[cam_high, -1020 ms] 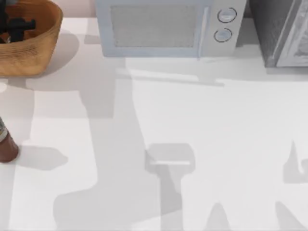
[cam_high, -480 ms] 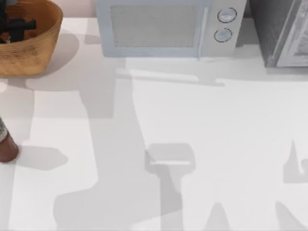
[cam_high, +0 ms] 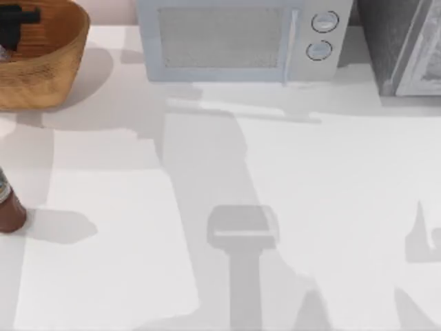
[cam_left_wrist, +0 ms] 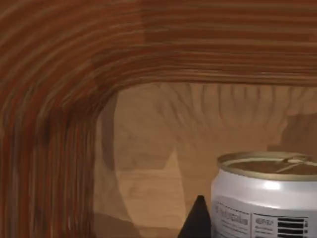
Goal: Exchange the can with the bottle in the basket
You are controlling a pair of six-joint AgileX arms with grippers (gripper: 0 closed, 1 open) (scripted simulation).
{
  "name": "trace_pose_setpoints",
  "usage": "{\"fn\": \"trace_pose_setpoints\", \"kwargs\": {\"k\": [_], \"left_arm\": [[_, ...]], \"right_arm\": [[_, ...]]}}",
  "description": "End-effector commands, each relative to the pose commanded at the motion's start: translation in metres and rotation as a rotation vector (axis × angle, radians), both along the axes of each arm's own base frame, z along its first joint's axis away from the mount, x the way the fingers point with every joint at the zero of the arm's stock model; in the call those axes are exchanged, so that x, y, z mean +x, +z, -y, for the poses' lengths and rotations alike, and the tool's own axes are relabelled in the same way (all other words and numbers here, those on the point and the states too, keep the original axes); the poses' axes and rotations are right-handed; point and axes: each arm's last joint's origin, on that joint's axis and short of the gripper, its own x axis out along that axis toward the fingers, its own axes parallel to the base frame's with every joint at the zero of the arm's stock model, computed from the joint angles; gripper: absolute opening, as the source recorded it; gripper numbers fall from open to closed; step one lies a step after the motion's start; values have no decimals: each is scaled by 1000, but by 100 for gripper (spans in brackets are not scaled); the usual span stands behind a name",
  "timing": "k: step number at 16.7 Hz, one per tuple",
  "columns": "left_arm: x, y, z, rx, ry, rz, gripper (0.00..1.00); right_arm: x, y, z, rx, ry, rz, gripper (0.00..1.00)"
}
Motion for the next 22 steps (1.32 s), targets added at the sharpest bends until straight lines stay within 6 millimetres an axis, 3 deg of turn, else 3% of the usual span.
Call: {"fn": "trace_pose_setpoints", "kwargs": {"k": [3, 5, 8, 10, 13, 15, 18, 22], "left_arm": [[-41, 52, 15, 62, 7, 102, 0], [-85, 88, 26, 98, 10, 196, 0], [-176, 128, 41, 134, 19, 377, 0], [-242, 132, 48, 143, 26, 507, 0], [-325, 104, 55, 136, 36, 694, 0], [-364, 71, 57, 121, 40, 808, 0], [-396, 19, 59, 90, 38, 955, 0], [-410, -31, 60, 50, 24, 1100, 0]], "right_arm": [[0, 0, 0, 0, 0, 0, 100], [0, 0, 0, 0, 0, 0, 100], [0, 0, 0, 0, 0, 0, 100], [0, 0, 0, 0, 0, 0, 100], [0, 0, 0, 0, 0, 0, 100], [0, 0, 0, 0, 0, 0, 100], [0, 0, 0, 0, 0, 0, 100], [0, 0, 0, 0, 0, 0, 100]]}}
